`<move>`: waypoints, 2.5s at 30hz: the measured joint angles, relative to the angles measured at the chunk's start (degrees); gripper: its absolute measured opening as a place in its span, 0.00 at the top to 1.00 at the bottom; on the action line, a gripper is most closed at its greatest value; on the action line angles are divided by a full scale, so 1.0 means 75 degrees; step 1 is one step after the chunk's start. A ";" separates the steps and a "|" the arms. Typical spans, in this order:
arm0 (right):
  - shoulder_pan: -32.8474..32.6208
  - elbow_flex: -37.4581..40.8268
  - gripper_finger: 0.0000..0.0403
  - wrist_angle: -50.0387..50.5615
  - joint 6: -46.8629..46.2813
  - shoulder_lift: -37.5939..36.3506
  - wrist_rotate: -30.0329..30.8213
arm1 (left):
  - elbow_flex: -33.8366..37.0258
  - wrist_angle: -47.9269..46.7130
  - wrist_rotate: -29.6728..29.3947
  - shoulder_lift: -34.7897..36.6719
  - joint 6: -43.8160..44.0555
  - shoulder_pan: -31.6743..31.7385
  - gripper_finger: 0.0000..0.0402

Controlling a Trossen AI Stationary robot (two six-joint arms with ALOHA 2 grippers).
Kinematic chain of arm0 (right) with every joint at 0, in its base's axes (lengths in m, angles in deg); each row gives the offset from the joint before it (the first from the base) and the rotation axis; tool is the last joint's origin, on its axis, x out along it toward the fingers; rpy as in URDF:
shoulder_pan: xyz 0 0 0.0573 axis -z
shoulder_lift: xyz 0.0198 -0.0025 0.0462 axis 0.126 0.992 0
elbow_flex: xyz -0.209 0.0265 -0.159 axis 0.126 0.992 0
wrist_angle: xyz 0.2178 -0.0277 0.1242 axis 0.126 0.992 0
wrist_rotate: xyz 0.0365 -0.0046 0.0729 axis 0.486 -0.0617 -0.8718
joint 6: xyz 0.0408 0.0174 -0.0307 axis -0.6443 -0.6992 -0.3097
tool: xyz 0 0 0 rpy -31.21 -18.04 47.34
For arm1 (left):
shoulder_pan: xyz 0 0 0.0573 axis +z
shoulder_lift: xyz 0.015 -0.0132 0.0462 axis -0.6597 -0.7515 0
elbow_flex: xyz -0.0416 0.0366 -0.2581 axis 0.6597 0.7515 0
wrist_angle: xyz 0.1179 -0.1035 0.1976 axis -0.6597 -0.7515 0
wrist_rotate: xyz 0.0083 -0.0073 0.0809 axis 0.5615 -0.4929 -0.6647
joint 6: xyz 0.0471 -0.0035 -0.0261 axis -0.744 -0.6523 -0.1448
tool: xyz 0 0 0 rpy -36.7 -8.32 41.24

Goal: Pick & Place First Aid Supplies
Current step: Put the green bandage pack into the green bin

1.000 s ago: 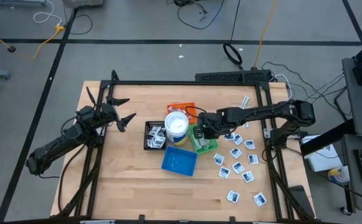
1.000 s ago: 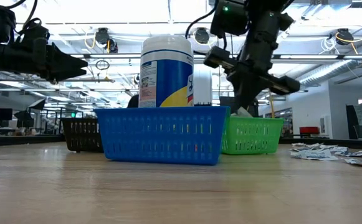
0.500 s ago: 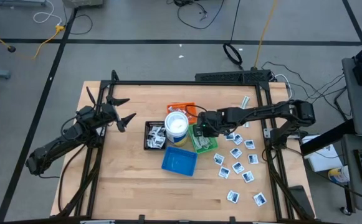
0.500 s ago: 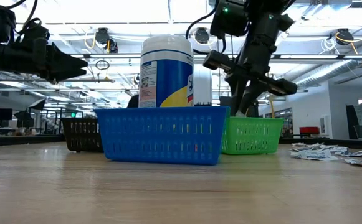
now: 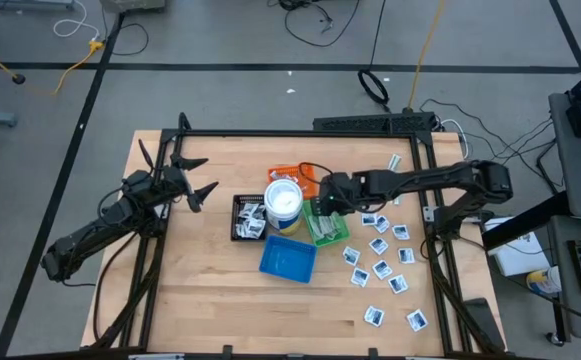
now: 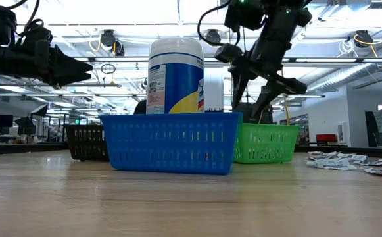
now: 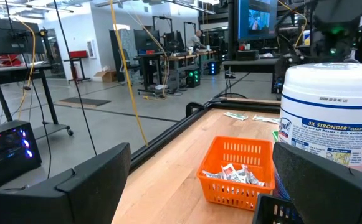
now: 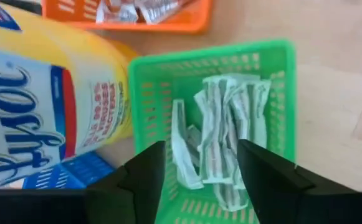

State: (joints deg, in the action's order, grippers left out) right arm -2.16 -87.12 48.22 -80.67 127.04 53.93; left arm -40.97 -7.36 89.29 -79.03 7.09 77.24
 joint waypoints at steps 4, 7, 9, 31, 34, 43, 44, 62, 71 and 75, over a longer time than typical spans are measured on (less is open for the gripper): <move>0.0201 0.0000 0.52 0.0137 0.0067 -0.0188 0.0006 | 0.0000 0.0000 0.0000 -0.0002 0.0000 0.0000 0.01; 0.0419 0.0000 0.53 0.0292 0.0205 -0.0333 -0.0018 | 0.0000 0.0003 0.0000 0.0000 0.0000 0.0000 0.01; 0.0613 0.0065 0.54 0.0363 0.0381 -0.0459 -0.0022 | 0.0000 0.0000 0.0000 0.0000 -0.0003 0.0000 0.01; 0.3287 0.2681 0.58 0.2409 0.0658 -0.3223 0.0007 | 0.0000 0.0003 0.0000 -0.0001 0.0000 0.0000 0.01; 0.3596 0.2844 0.58 0.2548 0.0666 -0.3438 -0.0005 | 0.0000 0.0004 0.0003 -0.0003 0.0000 0.0000 0.01; 0.4127 0.3252 0.58 0.2473 0.0685 -0.3486 -0.0020 | 0.0000 0.0001 0.0003 0.0000 0.0000 0.0000 0.01; 0.4130 0.3287 0.58 0.2467 0.0685 -0.3441 -0.0022 | 0.0001 -0.0004 0.0003 -0.0003 0.0000 0.0000 0.01; 0.4536 0.3314 0.58 0.2081 0.0685 -0.2014 -0.0247 | 0.0001 -0.0002 0.0002 -0.0003 0.0000 0.0000 0.01; 0.4837 0.3314 0.58 0.1793 0.0557 -0.1406 -0.0707 | 0.0000 0.0000 0.0001 -0.0003 0.0000 0.0000 0.01; 0.5005 0.3451 0.58 0.1635 0.0082 -0.1363 -0.1233 | 0.0000 0.0000 0.0003 -0.0003 0.0000 0.0000 0.01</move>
State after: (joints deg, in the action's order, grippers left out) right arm 35.37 -61.24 60.48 -80.06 116.81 44.68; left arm -40.97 -7.36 89.31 -79.05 7.09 77.24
